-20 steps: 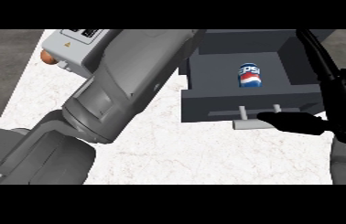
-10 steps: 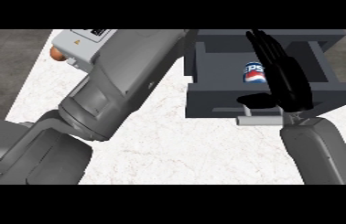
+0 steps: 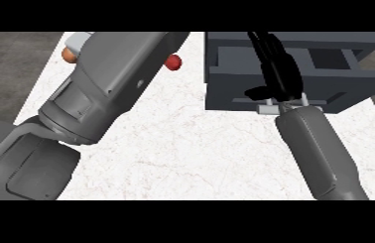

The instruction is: Pick up the can, place it into the drawer and close the drawer

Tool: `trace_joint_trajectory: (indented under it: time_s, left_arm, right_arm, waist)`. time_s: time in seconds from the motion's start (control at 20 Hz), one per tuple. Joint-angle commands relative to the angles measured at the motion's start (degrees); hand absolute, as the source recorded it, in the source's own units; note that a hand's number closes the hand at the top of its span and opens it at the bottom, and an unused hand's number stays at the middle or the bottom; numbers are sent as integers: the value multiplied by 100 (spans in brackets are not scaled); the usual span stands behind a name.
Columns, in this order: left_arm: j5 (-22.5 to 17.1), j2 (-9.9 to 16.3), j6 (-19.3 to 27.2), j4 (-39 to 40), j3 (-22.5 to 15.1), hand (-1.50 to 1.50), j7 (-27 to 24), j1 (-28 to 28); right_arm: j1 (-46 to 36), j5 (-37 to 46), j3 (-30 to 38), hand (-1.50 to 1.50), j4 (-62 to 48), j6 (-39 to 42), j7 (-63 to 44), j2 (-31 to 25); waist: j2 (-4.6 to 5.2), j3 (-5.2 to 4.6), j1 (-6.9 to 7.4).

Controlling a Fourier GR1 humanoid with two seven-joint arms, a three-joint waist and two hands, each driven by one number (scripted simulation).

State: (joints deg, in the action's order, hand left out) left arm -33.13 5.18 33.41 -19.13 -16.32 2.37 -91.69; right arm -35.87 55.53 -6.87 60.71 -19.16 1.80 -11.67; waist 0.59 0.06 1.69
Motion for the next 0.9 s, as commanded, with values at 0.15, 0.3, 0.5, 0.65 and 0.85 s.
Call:
trace_joint_trajectory:
  time_s: [0.15,0.3,0.5,0.65,0.85]
  left_arm:
    - [155,402,-123,-477,-63,-150,240,287]
    - [201,538,-225,-708,-117,-150,406,464]
    - [213,666,-284,-1100,-125,-150,472,804]
    - [242,677,-216,-1325,-178,-150,685,956]
    - [331,904,-343,-1702,-285,-150,829,1161]
  right_arm:
    - [-991,484,392,-150,-1691,-1226,11,206]
    - [-1537,459,640,-150,-2231,-1442,59,102]
    - [-2010,612,740,-150,-2984,-1814,12,203]
    - [-2344,525,915,-150,-3377,-1890,217,30]
    - [-2725,551,1008,-150,-3772,-2020,211,44]
  waist:
    - [-17,-2,178]
    - [-15,-2,242]
    - [12,-3,315]
    - [15,-1,361]
    - [36,0,435]
